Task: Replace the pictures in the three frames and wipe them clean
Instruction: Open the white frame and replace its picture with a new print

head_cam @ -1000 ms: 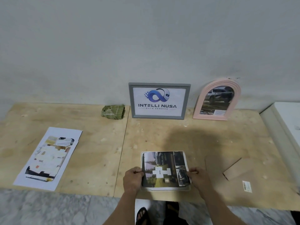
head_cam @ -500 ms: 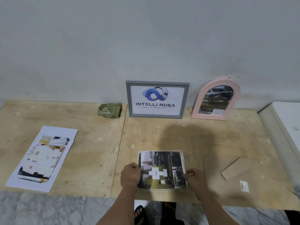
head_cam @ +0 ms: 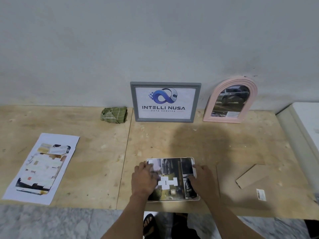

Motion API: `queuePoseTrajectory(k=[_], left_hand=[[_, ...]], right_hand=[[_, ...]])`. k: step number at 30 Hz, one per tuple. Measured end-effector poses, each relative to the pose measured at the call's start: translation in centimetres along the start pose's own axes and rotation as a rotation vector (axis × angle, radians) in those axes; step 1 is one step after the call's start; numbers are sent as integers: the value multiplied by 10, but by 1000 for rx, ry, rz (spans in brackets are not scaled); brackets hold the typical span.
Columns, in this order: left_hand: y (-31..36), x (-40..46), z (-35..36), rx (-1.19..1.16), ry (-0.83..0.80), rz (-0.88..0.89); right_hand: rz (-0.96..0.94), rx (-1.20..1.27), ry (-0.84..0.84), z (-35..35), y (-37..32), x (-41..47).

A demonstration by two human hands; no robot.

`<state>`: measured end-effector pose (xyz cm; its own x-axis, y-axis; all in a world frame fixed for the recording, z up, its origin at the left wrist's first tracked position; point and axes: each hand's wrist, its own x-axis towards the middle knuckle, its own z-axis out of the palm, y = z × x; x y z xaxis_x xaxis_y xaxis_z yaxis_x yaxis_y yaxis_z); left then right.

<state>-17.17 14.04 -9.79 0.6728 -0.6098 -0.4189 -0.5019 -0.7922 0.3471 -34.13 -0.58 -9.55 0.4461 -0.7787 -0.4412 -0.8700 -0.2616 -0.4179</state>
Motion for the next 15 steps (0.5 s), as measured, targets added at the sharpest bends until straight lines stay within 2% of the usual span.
queuePoseTrajectory(k=[3, 5, 9, 15], left_hand=[[11, 8, 2, 160, -30, 114], [14, 11, 4, 213, -65, 126], [16, 12, 8, 272, -83, 124], [21, 14, 8, 249, -80, 85]], right_hand=[[-209, -275, -28, 7, -11, 12], [-252, -351, -49, 11, -16, 16], [-272, -477, -99, 18, -12, 20], [-256, -463, -111, 22, -11, 24]])
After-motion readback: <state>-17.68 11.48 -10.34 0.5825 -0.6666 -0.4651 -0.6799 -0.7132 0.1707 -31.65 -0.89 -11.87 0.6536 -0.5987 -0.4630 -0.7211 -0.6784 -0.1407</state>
